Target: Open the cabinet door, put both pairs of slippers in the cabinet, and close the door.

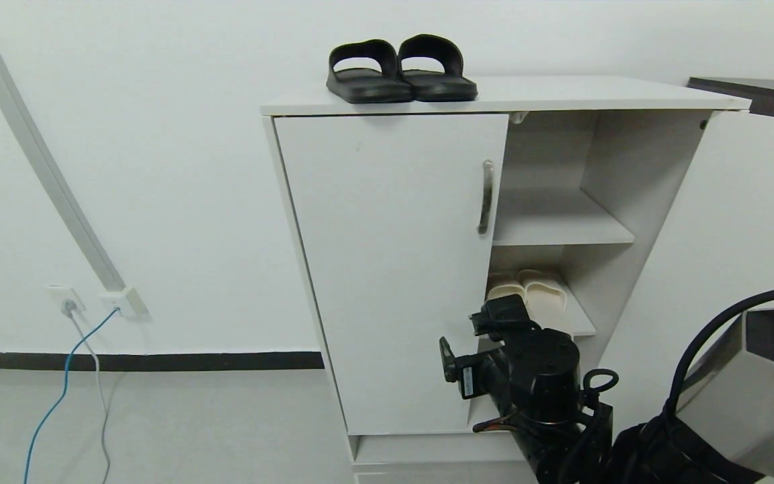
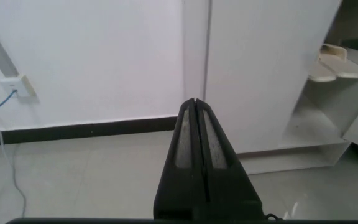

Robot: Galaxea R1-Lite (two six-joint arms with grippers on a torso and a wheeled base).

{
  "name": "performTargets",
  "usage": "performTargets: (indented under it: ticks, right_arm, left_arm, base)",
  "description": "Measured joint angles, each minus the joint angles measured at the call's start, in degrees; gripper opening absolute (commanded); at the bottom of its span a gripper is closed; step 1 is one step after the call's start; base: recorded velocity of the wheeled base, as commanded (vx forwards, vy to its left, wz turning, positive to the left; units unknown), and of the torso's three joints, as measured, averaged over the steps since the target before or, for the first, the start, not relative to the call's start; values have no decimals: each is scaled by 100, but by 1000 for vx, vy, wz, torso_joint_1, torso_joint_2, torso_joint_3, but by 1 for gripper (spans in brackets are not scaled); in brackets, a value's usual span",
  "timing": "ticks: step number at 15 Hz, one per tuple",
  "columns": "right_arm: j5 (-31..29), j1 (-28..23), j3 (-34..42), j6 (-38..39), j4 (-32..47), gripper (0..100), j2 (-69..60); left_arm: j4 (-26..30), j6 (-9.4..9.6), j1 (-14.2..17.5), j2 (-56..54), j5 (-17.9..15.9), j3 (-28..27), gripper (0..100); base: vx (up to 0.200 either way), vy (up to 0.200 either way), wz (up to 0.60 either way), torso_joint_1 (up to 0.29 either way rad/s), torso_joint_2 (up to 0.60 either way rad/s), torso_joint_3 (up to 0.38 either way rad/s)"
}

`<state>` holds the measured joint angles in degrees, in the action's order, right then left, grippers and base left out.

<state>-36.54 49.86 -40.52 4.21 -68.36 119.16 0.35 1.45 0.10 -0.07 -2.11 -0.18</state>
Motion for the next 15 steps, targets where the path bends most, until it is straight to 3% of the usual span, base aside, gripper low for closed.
performTargets:
  ticks: [15]
  right_arm:
    - [27, -88, 83, -169, -305, 100, 0]
  left_arm:
    - [0, -22, 0, 0, 9, 0, 0]
  base:
    - [0, 0, 0, 0, 0, 0]
